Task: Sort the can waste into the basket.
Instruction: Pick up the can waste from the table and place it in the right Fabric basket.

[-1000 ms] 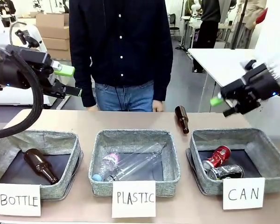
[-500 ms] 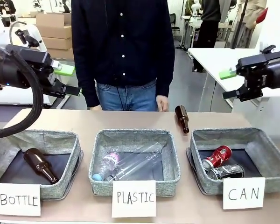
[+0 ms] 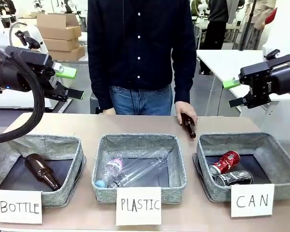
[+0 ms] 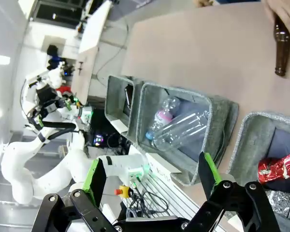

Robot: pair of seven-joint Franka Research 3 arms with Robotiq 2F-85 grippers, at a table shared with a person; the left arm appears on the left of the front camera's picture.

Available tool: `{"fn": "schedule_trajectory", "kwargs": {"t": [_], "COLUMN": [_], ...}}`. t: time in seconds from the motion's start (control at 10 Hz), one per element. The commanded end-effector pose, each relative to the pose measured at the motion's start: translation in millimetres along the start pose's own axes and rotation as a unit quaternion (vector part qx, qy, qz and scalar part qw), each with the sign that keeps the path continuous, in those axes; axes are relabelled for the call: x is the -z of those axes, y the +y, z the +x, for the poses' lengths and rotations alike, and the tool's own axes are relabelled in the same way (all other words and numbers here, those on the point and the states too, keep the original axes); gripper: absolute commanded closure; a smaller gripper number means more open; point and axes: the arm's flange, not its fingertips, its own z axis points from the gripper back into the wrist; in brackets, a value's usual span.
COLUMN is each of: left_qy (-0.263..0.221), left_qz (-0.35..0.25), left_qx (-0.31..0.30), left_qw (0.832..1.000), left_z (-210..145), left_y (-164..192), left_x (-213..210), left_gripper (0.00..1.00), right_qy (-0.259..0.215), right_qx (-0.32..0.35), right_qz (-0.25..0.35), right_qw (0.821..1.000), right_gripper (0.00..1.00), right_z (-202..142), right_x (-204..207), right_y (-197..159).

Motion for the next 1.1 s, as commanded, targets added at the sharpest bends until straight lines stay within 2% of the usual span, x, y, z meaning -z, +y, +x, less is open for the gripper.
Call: {"fn": "schedule_trajectory", "kwargs": {"t": [0.0, 1.0], "left_qy": [-0.007, -0.007], "left_qz": [-0.008, -0.008], "left_qx": [0.007, 0.007], "left_qw": [1.000, 1.000], "left_z": [-1.4, -1.4], "left_y": [-0.2, -0.2], "left_x": [0.6, 0.6], "left_gripper": [0.00, 0.00], "right_qy": [0.001, 0.001], "right_qx": [-0.004, -0.004], "right_qz": [-0.004, -0.004], "right_qw": [1.000, 1.000], "right_gripper": [0.00, 0.00], "right_z": [2.5, 2.5], "right_x": [-3.4, -3.4], "right_y": [3.1, 3.1]}}
